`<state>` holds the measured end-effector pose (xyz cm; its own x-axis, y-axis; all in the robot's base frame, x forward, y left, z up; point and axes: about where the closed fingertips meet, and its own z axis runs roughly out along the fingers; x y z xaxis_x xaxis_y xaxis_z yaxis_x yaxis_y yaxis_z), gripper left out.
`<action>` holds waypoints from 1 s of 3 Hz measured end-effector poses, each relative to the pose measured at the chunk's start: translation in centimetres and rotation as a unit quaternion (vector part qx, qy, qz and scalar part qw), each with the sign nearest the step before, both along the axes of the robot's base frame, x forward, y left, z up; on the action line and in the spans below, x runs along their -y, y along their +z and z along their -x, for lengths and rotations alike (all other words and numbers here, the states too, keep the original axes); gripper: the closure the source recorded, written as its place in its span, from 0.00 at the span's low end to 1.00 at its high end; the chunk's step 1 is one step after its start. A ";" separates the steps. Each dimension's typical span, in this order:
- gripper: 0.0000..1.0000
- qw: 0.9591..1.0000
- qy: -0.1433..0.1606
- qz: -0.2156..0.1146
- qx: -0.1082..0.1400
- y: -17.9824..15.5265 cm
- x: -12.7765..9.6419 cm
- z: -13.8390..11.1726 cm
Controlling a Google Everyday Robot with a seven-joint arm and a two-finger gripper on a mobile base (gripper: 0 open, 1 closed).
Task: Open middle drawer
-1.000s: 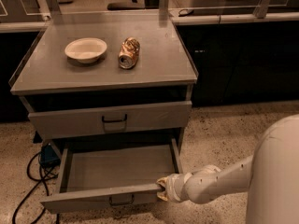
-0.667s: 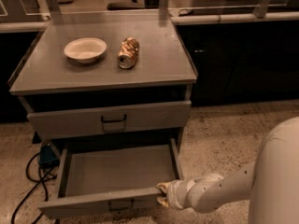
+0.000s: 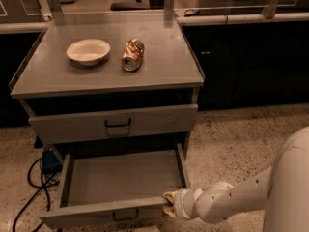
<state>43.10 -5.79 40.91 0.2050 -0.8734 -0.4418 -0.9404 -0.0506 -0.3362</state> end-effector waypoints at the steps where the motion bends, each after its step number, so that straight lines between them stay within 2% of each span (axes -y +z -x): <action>1: 0.82 1.000 0.000 0.000 0.000 0.0 0.0 0.0; 3: 0.36 1.000 0.000 0.000 0.000 0.0 0.0 0.0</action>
Offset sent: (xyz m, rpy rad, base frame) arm 0.0000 0.0000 0.0000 0.0000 0.0000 0.0000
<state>43.10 -5.79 40.91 0.2050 -0.8734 -0.4418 -0.9404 -0.0507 -0.3362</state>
